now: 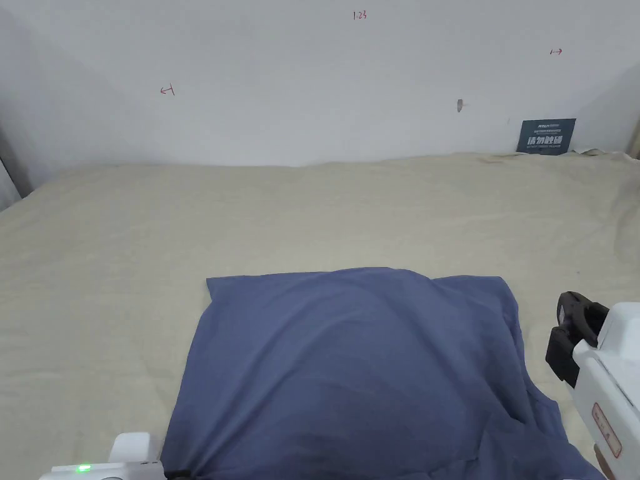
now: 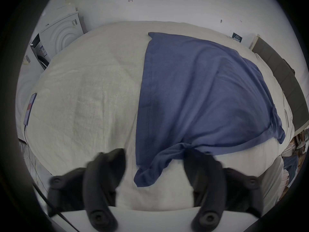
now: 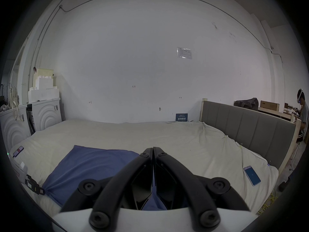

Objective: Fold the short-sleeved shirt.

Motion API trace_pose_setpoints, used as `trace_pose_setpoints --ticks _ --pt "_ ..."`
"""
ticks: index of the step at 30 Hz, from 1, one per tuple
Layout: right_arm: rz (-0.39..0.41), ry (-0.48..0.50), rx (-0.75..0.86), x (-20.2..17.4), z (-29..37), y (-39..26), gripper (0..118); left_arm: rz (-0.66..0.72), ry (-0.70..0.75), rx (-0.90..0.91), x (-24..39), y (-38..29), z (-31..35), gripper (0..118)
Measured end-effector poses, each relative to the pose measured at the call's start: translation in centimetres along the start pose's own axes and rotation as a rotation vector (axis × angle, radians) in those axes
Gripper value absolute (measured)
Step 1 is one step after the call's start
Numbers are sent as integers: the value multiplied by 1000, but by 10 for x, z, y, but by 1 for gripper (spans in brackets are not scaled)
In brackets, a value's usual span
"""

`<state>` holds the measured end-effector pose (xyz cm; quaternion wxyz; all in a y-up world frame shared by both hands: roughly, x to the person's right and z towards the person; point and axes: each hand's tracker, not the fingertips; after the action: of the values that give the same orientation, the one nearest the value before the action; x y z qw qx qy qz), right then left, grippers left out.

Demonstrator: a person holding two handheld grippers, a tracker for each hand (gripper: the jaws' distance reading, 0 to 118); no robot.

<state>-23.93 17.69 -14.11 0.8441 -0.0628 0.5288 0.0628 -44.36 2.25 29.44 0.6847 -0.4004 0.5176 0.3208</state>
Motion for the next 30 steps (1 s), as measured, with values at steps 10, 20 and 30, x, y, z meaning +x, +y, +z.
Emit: trace_pose_setpoints --ticks 10,20,30 --pt "-69 2 -183 34 8 -28 0 -34 -26 -11 13 0 -5 1" --pt "-114 -7 -591 61 -4 -108 27 17 -87 52 4 7 23 1" --pt "-178 -58 -771 60 -20 -176 105 22 -99 76 5 11 26 1"
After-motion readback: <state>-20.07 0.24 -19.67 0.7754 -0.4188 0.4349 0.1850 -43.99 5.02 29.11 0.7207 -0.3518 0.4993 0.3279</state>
